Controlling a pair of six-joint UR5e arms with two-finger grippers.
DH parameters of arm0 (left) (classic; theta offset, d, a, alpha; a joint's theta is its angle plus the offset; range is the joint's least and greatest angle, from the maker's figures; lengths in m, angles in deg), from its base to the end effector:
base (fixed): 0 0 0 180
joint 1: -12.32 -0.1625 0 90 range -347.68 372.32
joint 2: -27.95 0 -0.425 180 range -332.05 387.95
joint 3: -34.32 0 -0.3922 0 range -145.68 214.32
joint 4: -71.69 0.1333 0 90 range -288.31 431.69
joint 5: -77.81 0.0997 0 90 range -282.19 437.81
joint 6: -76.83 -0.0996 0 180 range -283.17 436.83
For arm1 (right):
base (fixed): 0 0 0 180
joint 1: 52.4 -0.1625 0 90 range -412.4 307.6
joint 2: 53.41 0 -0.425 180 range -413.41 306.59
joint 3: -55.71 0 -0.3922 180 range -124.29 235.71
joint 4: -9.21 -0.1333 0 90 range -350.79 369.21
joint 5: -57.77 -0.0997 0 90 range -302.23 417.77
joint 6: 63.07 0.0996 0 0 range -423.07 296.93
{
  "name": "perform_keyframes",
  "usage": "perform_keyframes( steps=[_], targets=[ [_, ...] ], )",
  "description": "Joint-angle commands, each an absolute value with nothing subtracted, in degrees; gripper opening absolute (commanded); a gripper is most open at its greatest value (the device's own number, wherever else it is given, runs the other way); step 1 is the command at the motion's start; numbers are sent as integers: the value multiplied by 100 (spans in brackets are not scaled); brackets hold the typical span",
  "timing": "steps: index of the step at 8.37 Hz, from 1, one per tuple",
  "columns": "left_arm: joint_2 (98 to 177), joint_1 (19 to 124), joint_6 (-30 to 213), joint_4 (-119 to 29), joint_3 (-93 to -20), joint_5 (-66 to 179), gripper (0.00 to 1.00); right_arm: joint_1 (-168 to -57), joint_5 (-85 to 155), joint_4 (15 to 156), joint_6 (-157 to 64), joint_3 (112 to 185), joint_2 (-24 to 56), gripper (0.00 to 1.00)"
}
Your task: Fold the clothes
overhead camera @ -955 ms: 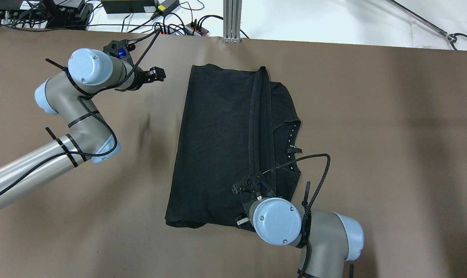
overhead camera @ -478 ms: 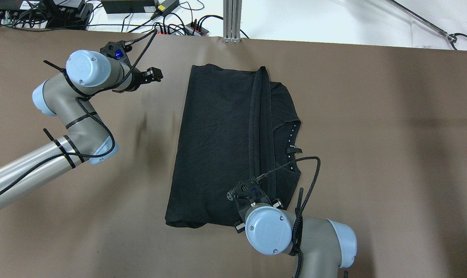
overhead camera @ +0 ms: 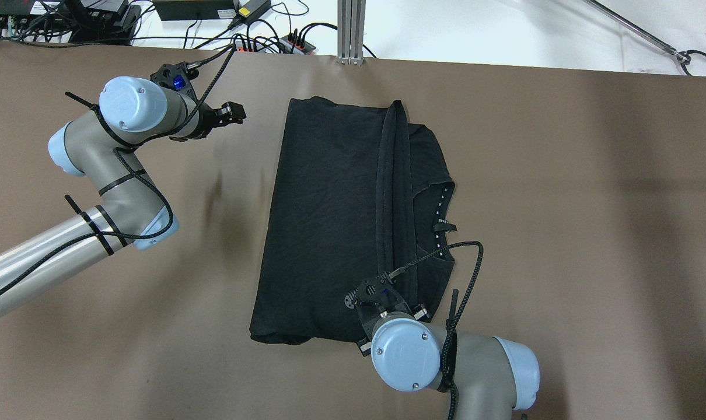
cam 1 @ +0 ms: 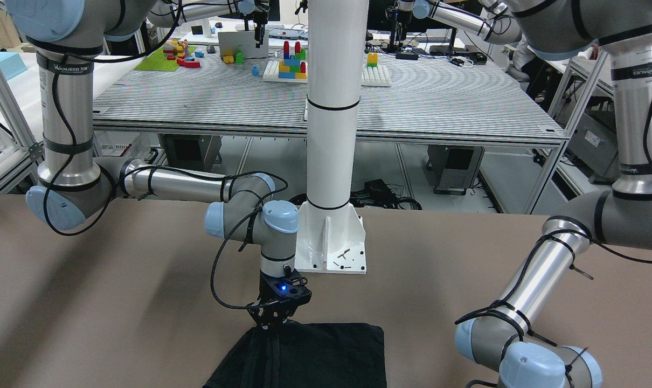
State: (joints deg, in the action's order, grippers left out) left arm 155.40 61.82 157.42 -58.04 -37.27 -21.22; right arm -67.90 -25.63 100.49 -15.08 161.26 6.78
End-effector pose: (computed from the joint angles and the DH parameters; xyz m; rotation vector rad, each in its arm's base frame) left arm 0.4073 -0.6581 0.3377 0.3837 0.9755 -0.5548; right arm -0.5658 -0.3071 0.2539 0.4688 -0.6253 -0.3948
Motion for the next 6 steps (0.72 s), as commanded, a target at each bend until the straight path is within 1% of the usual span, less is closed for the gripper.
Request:
perform_keyframes(
  steps=[1, 3, 4, 6],
  targets=[
    [15496, 6180, 15760, -5804, -3731, -2106, 94, -6787, -2607, 10062, -1534, 16153, 662, 0],
    [15469, 6180, 15760, -5812, -3740, -2106, 94, -6892, -2704, 10062, -1901, 16153, 697, 0],
    [15469, 6180, 15768, -5812, -3757, -2098, 94, -6901, -2765, 10123, -1912, 16301, 750, 0],
    [15478, 6180, 15795, -5812, -3766, -2089, 94, -6788, -2705, 10710, -1694, 17282, 1441, 0]
  ],
)
